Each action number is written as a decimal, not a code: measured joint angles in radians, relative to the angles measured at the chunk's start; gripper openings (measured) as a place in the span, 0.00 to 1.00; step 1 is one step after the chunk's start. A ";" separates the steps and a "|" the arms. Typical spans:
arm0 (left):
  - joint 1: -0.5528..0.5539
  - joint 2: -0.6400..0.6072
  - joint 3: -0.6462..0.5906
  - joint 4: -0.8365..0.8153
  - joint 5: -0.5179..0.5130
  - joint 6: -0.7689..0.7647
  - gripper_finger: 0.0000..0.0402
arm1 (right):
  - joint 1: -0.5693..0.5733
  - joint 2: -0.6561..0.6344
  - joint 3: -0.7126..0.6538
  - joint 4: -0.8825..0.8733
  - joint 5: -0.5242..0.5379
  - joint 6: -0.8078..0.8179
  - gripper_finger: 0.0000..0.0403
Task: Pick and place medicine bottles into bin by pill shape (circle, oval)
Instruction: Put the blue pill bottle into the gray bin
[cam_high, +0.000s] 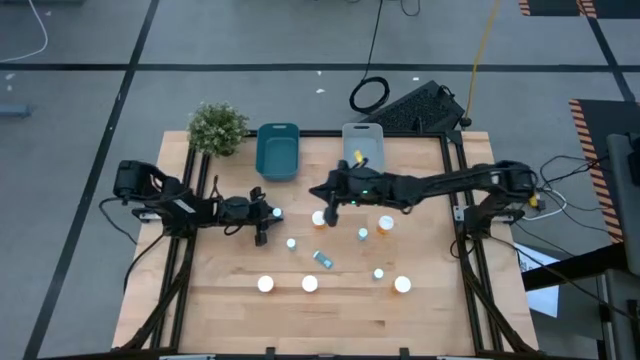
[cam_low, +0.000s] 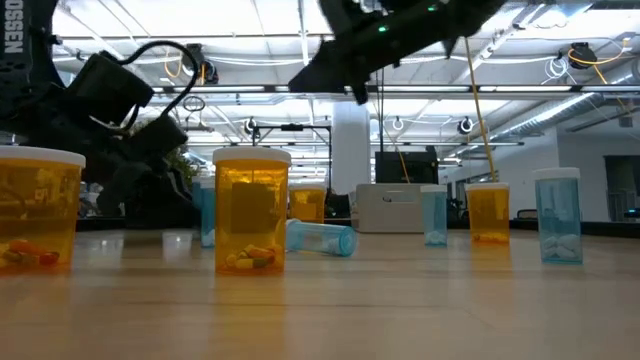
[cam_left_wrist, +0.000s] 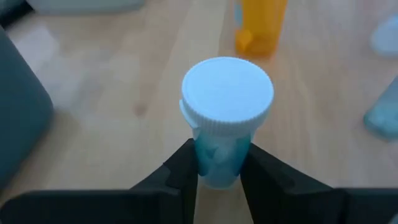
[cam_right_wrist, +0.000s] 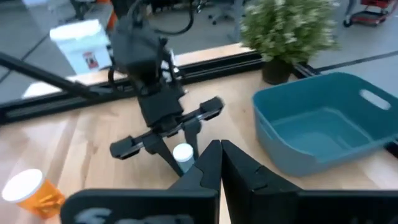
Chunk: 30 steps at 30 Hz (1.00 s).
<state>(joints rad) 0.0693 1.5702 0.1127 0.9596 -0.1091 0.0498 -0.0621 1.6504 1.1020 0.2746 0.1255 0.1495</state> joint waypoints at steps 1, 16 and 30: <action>0.000 -0.018 0.000 -0.016 0.001 0.000 0.26 | 0.004 0.026 0.027 -0.018 0.000 -0.010 0.00; -0.003 -0.278 0.199 -0.635 0.007 -0.035 0.26 | 0.047 0.283 0.331 -0.178 -0.076 -0.125 0.33; -0.054 -0.282 0.386 -0.853 -0.044 -0.029 0.26 | 0.049 0.303 0.333 -0.176 -0.076 -0.161 0.60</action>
<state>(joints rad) 0.0150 1.2881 0.4984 0.1066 -0.1530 0.0208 -0.0128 1.9530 1.4349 0.0987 0.0497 -0.0114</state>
